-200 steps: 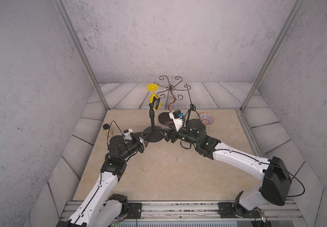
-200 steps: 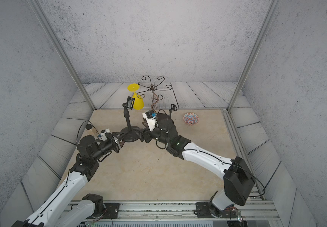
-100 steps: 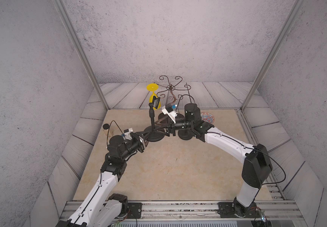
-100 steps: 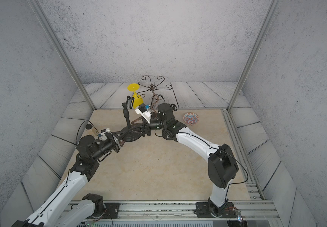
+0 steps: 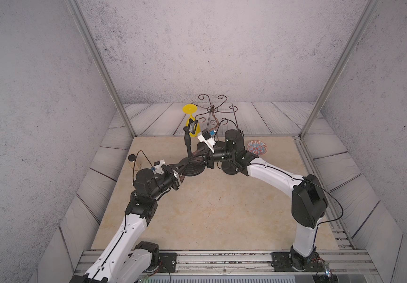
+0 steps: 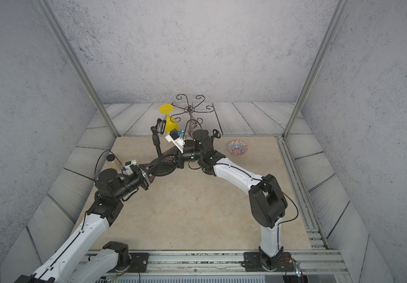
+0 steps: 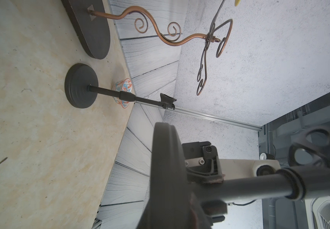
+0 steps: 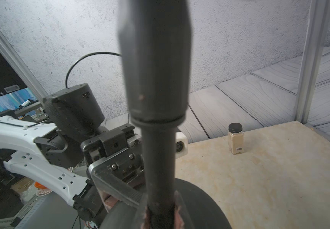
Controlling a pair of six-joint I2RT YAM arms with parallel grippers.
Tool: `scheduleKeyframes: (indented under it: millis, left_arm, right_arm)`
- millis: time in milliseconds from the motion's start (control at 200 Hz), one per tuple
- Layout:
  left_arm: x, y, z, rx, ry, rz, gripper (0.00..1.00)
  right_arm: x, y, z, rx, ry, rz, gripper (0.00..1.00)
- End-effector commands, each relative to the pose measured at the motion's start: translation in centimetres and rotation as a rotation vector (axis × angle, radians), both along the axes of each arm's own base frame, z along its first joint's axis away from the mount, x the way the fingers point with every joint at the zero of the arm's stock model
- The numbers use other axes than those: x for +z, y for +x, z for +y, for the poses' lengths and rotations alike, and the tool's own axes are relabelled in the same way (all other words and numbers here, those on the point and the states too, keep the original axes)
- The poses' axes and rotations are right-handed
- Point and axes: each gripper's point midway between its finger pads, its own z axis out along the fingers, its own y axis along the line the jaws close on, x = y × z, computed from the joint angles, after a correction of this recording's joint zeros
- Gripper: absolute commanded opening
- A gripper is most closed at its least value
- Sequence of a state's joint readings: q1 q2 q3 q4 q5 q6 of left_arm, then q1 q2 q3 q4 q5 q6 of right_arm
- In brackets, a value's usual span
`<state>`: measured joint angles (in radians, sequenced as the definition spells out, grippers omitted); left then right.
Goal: Assemble a microphone stand
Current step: Screw the microphone stand pole into the microphone stand base, then place the microphone stand at the center of the board.
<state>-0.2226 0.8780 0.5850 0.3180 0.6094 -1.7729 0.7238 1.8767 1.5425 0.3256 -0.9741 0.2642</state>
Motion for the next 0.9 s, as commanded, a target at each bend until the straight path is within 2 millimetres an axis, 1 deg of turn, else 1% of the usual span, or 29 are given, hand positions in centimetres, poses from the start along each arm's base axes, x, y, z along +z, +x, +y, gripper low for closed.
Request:
scheduleKeyframes:
  millis: [0,80,120,170,215,265,280,320,350,405,430,495,621,631,651,676,721,751,811,896]
  left_arm:
    - [4.8,-0.7,-0.3,-0.022,-0.016,-0.178,0.0]
    - [4.8,-0.6,-0.2,-0.02,-0.014,-0.176,0.0]
    - [4.7,-0.6,-0.3,-0.02,-0.013,-0.175,0.0]
    - [4.7,-0.6,-0.2,-0.02,-0.012,-0.175,0.0]
    - [4.7,-0.6,-0.2,-0.019,-0.012,-0.176,0.0]
    - [4.6,-0.6,-0.2,-0.019,-0.009,-0.177,0.0]
    - [4.5,-0.5,-0.3,-0.02,-0.009,-0.174,0.0]
    - [4.4,-0.5,-0.2,-0.018,-0.006,-0.172,0.0]
    - [4.3,-0.5,-0.2,-0.018,-0.006,-0.169,0.0]
    - [4.0,-0.5,-0.2,-0.018,-0.003,-0.161,0.0]
    - [3.9,-0.5,-0.2,-0.018,-0.001,-0.159,0.0]
    - [3.6,-0.5,-0.3,-0.019,0.002,-0.155,0.0]
    - [3.1,-0.4,-0.2,-0.014,0.01,-0.144,0.0]
    - [3.0,-0.4,-0.2,-0.014,0.011,-0.142,0.0]
    - [3.0,-0.4,-0.1,-0.011,0.012,-0.142,0.0]
    - [2.9,-0.4,-0.1,-0.011,0.012,-0.14,0.0]
    - [2.7,-0.4,-0.1,-0.01,0.013,-0.136,0.0]
    - [2.6,-0.3,-0.1,-0.01,0.014,-0.134,0.0]
    - [2.4,-0.3,-0.1,-0.007,0.018,-0.131,0.0]
    - [2.1,-0.4,-0.1,-0.01,0.02,-0.126,0.0]
  right_arm:
    - [-0.8,1.1,0.2,-0.145,-0.034,0.022,0.0]
    - [-1.3,1.8,-0.2,-0.277,-0.051,0.014,0.0]
    - [-1.6,2.6,-0.5,-0.397,-0.062,0.009,0.0]
    - [-2.1,2.5,-0.8,-0.482,-0.068,0.009,0.0]
    - [-2.4,2.8,-1.1,-0.593,-0.068,0.023,0.0]
    - [-3.3,3.7,-2.0,-0.77,-0.087,0.066,0.0]
    - [-3.5,3.7,-2.0,-0.813,-0.095,0.082,0.0]
    - [-4.2,4.4,-3.2,-0.991,-0.123,0.116,0.0]
    - [-4.3,4.2,-3.4,-1.068,-0.133,0.126,0.0]
    - [-4.1,3.5,-2.9,-1.126,-0.129,0.129,0.0]
    - [-3.9,3.0,-2.4,-1.139,-0.125,0.133,0.0]
    - [-3.2,2.3,-1.9,-1.166,-0.116,0.131,0.0]
    - [-2.2,1.8,-2.3,-1.166,-0.096,0.116,0.0]
    - [-2.1,1.7,-2.4,-1.163,-0.095,0.111,0.02]
    - [-1.9,1.6,-2.4,-1.149,-0.097,0.095,0.11]
    - [-1.6,1.3,-2.3,-1.122,-0.093,0.071,0.24]
    - [-1.2,0.6,-1.9,-1.053,-0.089,0.024,0.45]
    - [-1.0,0.3,-1.8,-1.013,-0.086,-0.002,0.56]
    - [-0.3,-0.2,-1.8,-0.945,-0.07,-0.038,0.66]
    - [0.2,-0.3,-1.9,-0.852,-0.034,-0.055,0.71]
